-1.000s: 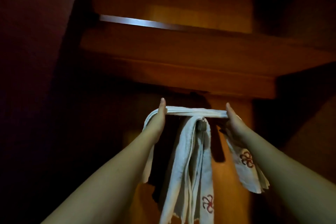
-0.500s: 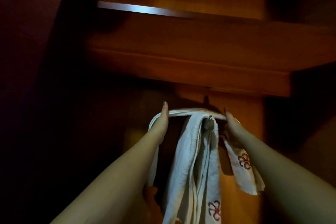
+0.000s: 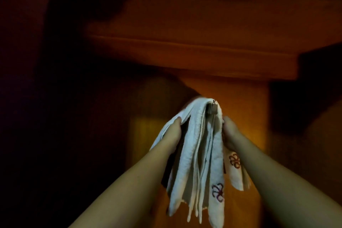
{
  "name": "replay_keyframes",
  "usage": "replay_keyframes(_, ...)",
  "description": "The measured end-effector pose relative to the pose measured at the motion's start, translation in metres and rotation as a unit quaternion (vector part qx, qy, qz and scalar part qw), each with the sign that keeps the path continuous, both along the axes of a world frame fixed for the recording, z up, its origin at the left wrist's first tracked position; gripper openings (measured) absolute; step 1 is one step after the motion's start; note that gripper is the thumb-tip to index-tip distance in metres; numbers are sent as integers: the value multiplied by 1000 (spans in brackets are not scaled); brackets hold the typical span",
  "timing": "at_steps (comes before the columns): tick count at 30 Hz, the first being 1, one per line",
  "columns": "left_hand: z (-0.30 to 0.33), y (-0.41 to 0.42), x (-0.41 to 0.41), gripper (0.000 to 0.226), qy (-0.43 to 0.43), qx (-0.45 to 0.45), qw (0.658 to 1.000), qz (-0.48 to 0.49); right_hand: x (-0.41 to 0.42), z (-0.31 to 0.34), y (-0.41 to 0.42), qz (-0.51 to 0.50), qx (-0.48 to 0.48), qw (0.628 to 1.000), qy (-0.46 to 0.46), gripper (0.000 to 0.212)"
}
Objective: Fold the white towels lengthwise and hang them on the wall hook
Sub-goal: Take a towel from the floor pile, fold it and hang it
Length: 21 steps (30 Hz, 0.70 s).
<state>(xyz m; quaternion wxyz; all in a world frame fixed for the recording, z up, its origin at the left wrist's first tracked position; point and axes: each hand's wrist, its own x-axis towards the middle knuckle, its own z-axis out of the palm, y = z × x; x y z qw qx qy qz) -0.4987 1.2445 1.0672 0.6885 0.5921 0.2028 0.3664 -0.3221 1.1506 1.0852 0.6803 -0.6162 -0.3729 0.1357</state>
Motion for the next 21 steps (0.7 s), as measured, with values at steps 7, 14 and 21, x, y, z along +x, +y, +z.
replay_keyframes(7,-7,-19,2,46,0,-26,999,29,-29,-13,-3,58,4,997,46,39)
replay_keyframes(14,-53,-9,-22,55,67,-139,987,-52,6,-74,-24,-16,-91,987,130,60)
replay_keyframes(21,-106,-15,-77,47,179,-90,979,-18,-21,-129,-69,-100,-270,944,162,60)
